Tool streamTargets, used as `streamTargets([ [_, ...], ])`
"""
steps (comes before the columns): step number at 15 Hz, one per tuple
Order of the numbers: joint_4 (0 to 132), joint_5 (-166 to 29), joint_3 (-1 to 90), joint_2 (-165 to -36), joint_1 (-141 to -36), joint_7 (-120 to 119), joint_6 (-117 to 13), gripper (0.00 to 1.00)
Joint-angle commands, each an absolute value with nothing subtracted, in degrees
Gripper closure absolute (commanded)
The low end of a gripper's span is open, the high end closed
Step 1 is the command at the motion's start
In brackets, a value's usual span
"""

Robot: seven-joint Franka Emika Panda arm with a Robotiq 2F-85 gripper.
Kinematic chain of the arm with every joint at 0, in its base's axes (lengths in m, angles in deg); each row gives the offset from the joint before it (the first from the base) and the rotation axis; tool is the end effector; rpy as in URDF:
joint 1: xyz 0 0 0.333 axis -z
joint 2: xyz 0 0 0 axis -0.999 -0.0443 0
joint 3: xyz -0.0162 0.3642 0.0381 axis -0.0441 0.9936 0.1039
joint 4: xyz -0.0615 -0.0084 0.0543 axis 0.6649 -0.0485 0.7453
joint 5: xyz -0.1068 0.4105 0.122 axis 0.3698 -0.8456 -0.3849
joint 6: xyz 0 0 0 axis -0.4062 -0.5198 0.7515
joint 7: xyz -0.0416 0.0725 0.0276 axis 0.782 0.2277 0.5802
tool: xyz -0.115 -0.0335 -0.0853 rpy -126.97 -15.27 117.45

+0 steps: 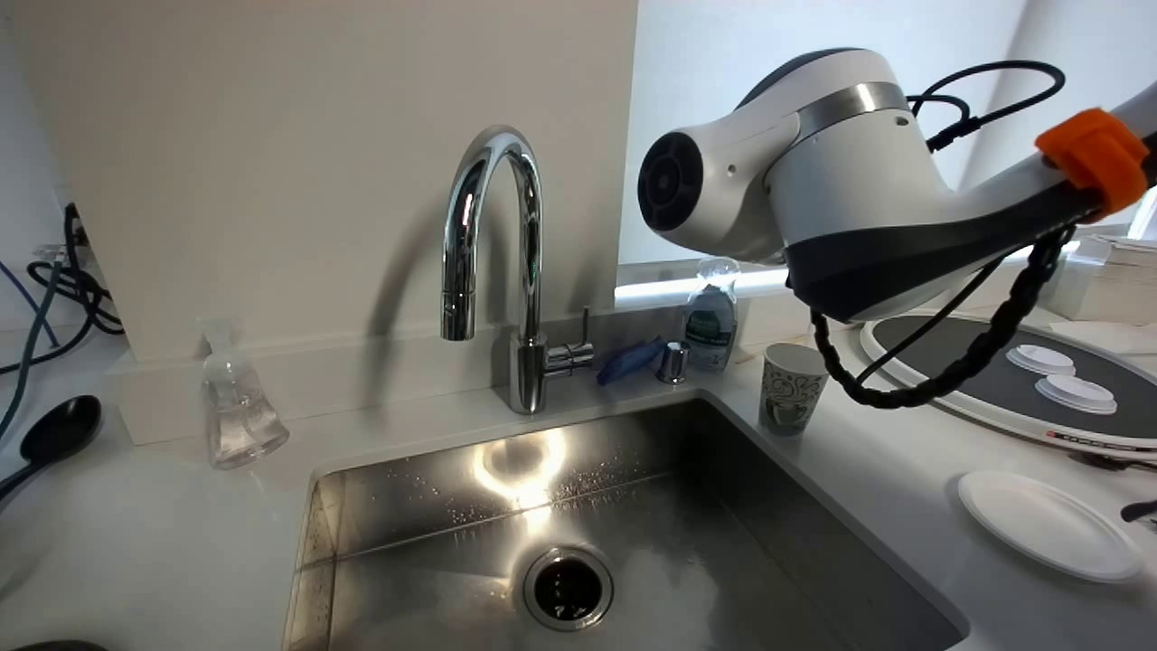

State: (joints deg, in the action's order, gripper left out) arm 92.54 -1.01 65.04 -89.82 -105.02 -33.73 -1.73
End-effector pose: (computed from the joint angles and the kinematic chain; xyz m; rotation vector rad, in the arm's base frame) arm 0.5422 0.1859 0.4250 1.8012 0.2861 0.2225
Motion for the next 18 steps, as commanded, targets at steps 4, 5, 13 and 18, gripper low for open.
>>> streamTargets([
  [4, 93.1, 0.5, 65.5, -90.3, -105.8, -32.5, 1.2, 0.99],
  [5, 93.1, 0.6, 65.6, -90.3, -105.8, -32.5, 1.3, 0.99],
  [13, 93.4, 1.5, 65.7, -90.5, -106.2, -32.1, 1.5, 0.99],
  [18, 93.6, 1.9, 65.8, -90.4, -106.2, -31.9, 1.5, 0.99],
])
